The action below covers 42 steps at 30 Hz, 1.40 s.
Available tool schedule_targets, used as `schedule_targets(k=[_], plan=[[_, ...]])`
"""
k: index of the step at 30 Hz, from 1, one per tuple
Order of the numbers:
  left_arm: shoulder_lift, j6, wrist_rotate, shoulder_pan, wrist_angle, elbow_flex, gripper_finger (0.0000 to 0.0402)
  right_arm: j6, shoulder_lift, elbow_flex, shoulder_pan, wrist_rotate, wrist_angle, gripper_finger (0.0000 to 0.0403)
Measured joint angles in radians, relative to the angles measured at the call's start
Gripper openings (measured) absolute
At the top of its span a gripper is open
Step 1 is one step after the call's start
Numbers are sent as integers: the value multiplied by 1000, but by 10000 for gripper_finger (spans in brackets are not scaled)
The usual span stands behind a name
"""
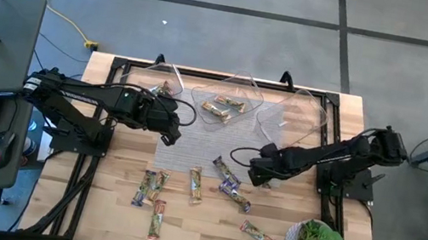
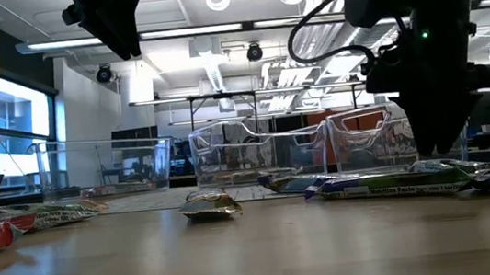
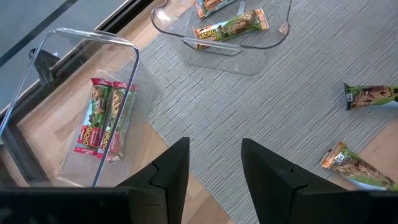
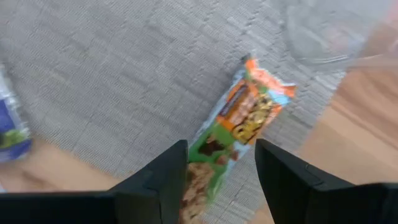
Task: Pick and place Granola Bars by type
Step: Put the yellow granola bar into the middle transparent bin
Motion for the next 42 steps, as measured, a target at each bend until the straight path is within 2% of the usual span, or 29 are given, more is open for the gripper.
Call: schedule_targets(k=[20, 25, 37, 42], plan=[[0, 36, -5, 0, 0, 0, 140, 96, 85, -2, -5, 65, 29, 172], [0, 36, -10, 0, 0, 0, 140, 11, 85, -2, -5, 59, 100, 161], [0, 35, -10, 0, 0, 0, 140, -179, 85, -2, -5, 43, 174, 82], [0, 33, -10, 0, 1, 0, 140, -280, 60, -2, -7, 9, 290, 63]])
